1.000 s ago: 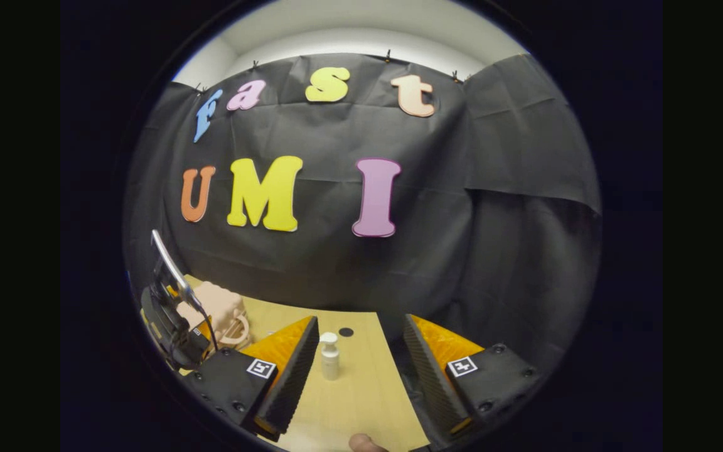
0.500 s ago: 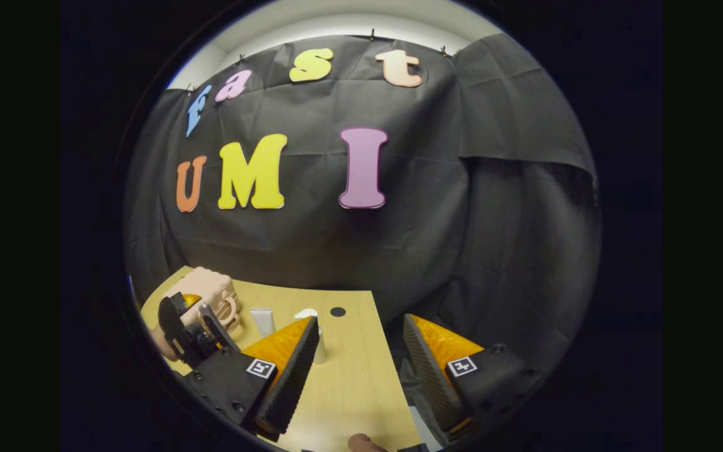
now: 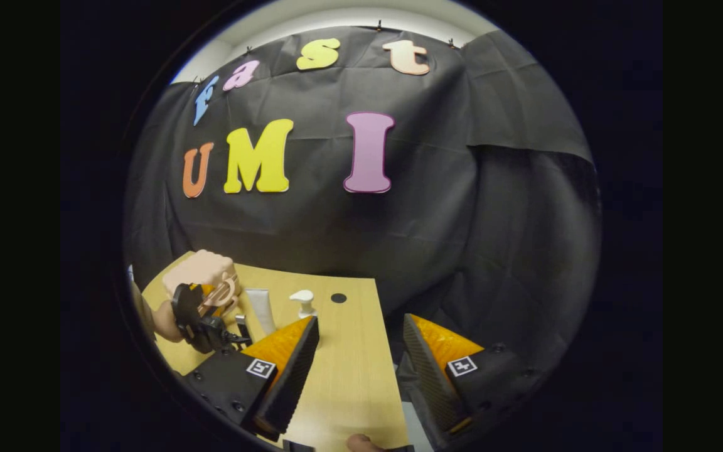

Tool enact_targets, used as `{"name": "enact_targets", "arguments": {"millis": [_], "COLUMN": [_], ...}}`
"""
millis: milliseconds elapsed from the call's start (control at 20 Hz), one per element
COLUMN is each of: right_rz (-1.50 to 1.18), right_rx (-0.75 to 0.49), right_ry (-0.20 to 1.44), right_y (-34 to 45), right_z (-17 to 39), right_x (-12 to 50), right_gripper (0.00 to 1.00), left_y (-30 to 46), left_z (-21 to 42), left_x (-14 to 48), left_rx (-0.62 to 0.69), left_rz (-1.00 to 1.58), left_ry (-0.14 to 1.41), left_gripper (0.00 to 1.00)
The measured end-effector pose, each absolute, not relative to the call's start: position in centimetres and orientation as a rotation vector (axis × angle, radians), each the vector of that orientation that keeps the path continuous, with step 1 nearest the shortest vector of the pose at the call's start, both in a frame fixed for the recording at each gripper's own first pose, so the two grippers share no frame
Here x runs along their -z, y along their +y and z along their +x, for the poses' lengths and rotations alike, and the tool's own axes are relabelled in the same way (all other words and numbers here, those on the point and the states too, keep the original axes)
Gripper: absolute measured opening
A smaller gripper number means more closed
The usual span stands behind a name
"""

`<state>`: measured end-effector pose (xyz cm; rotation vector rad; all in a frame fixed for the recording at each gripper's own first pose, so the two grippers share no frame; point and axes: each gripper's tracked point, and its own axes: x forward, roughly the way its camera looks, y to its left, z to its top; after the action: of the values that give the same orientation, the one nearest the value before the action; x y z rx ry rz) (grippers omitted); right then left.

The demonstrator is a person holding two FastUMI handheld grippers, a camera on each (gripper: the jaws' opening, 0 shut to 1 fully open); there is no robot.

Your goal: First open the suitcase, pack the skin care products into it, and then close the suitcase.

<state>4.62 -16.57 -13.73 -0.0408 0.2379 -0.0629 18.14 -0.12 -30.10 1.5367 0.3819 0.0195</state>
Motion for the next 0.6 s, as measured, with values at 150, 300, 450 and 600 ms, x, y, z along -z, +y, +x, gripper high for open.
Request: {"name": "enact_targets", "arguments": {"millis": [150,300,450,600], "right_rz": [-0.055,-0.058,-0.072,-0.082], "right_rx": [0.069,0.095,0.118,0.143], "right_ry": [0.233,0.235,0.224,0.198], "right_y": [-15.6,-14.6,-13.1,-12.0], "right_z": [4.0,3.8,3.5,3.2], "right_x": [13.4,13.3,12.4,11.4], "right_gripper": [0.80,0.80,0.80,0.80], "left_y": [0.0,0.0,0.5,0.6], "left_z": [18.4,18.2,18.4,18.4], "left_x": [30.8,30.4,29.5,28.0], "left_rx": [0.004,-0.001,-0.007,0.007], "left_rz": [1.563,1.539,1.499,1.435], "left_ry": [0.419,0.410,0.391,0.371], "left_gripper": [0.38,0.13,0.05,0.03]}}
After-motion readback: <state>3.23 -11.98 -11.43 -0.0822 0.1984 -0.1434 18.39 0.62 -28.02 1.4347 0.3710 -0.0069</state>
